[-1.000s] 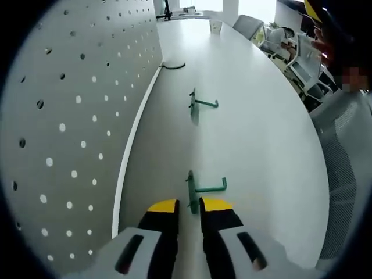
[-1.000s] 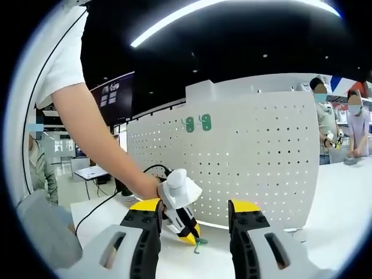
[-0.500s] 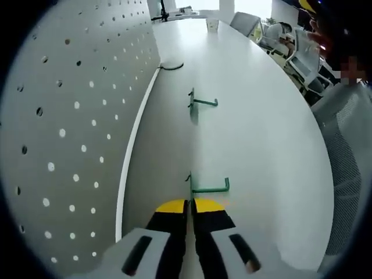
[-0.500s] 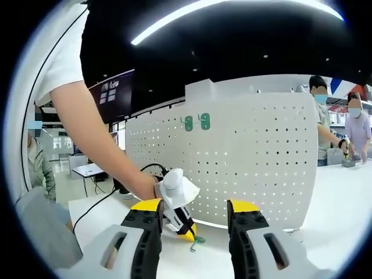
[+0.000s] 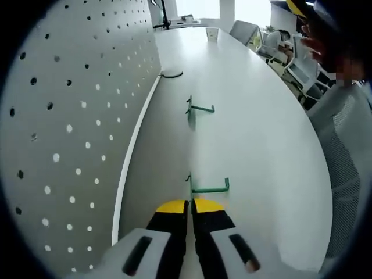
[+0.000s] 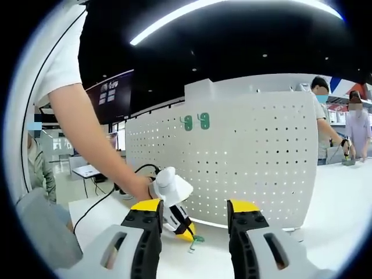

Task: Insert the hook assembly into the mounting plate slot until the hook locks in place.

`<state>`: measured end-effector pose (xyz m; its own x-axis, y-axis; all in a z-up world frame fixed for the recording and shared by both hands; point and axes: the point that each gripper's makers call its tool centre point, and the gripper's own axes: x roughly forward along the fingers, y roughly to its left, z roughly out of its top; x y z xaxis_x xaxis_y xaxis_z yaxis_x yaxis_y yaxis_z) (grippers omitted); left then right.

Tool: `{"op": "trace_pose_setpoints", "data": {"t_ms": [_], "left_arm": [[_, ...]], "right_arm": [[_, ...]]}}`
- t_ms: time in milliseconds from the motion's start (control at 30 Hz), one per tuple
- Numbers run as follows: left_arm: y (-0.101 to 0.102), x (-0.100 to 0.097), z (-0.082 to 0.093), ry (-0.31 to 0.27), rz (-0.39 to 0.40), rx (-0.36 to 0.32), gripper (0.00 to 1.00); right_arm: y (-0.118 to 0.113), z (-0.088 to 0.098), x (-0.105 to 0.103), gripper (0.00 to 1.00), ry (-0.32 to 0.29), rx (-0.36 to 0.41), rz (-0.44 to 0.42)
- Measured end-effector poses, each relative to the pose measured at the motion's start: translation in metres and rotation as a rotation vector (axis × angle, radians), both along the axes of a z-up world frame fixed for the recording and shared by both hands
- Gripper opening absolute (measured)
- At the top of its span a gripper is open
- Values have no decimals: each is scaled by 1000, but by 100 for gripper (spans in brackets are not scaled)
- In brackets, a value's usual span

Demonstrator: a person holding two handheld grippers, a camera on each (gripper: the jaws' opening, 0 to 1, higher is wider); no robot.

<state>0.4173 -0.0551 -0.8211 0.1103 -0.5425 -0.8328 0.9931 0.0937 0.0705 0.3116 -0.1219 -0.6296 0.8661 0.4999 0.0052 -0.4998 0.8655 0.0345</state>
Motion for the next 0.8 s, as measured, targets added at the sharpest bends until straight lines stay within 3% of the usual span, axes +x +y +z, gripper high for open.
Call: {"op": "trace_pose_setpoints", "data": {"t_ms": [400, 800], "left_arm": [[4, -9, 19, -1, 32, -94, 3], [-6, -8, 60, -70, 112, -302, 3]], "right_arm": [[5, -2, -1, 42, 2, -15, 17], [8, -3, -2, 42, 9, -14, 29]]}}
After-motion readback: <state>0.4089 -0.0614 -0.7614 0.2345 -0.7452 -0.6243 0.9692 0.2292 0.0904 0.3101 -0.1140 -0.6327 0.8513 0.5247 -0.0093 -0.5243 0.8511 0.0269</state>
